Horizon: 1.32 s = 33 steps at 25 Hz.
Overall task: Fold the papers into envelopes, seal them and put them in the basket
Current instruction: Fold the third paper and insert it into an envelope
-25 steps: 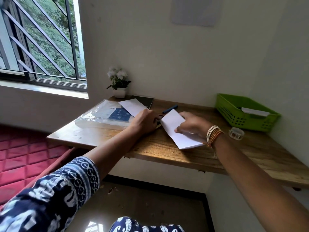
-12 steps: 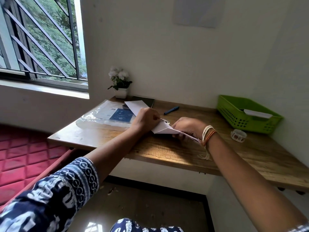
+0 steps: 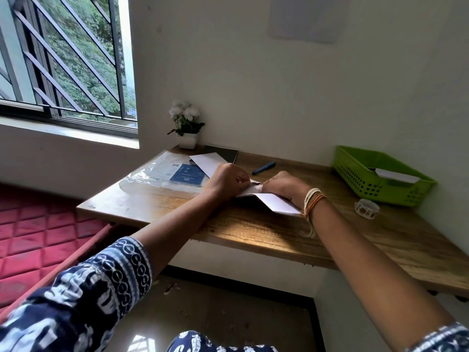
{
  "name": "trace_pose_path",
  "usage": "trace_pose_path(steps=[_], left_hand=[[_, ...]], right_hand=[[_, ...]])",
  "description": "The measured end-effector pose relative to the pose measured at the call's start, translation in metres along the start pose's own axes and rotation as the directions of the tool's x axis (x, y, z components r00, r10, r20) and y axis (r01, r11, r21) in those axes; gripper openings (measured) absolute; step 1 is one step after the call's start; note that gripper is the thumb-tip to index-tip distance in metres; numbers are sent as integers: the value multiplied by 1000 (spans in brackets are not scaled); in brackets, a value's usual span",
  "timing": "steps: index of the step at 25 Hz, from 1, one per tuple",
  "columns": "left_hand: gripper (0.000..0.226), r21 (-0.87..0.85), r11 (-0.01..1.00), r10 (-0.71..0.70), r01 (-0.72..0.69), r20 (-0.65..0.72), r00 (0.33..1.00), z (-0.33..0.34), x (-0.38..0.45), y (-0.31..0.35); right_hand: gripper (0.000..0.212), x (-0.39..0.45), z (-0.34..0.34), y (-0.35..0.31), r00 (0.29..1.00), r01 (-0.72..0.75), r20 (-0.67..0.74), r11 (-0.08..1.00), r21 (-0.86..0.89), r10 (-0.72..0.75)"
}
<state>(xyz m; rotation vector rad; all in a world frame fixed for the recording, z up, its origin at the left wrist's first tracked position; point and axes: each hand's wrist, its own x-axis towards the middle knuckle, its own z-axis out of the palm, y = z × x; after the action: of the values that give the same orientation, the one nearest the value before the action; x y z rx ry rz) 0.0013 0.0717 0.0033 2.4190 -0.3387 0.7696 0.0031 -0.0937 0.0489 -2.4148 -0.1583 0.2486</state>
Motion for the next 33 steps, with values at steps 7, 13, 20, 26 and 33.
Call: trace_pose_path(steps=[7, 13, 20, 26, 33], left_hand=[[15, -36, 996, -81, 79, -54, 995, -2, 2, -7], [21, 48, 955, -294, 294, -9, 956, -8, 0, -19], [12, 13, 992, -127, 127, 7, 992, -11, -2, -5], [10, 17, 999, -43, 43, 42, 998, -8, -3, -6], [12, 10, 998, -69, 69, -28, 997, -11, -4, -6]], right_hand=[[66, -18, -12, 23, 967, -71, 256, 965, 254, 4], [39, -16, -11, 34, 992, -105, 107, 887, 449, 63], [42, -4, -5, 19, 997, -57, -18, 910, 411, 70], [38, 2, 4, 12, 977, 50, -209, 930, 363, 29], [21, -21, -14, 27, 958, 269, -30, 864, 426, -284]])
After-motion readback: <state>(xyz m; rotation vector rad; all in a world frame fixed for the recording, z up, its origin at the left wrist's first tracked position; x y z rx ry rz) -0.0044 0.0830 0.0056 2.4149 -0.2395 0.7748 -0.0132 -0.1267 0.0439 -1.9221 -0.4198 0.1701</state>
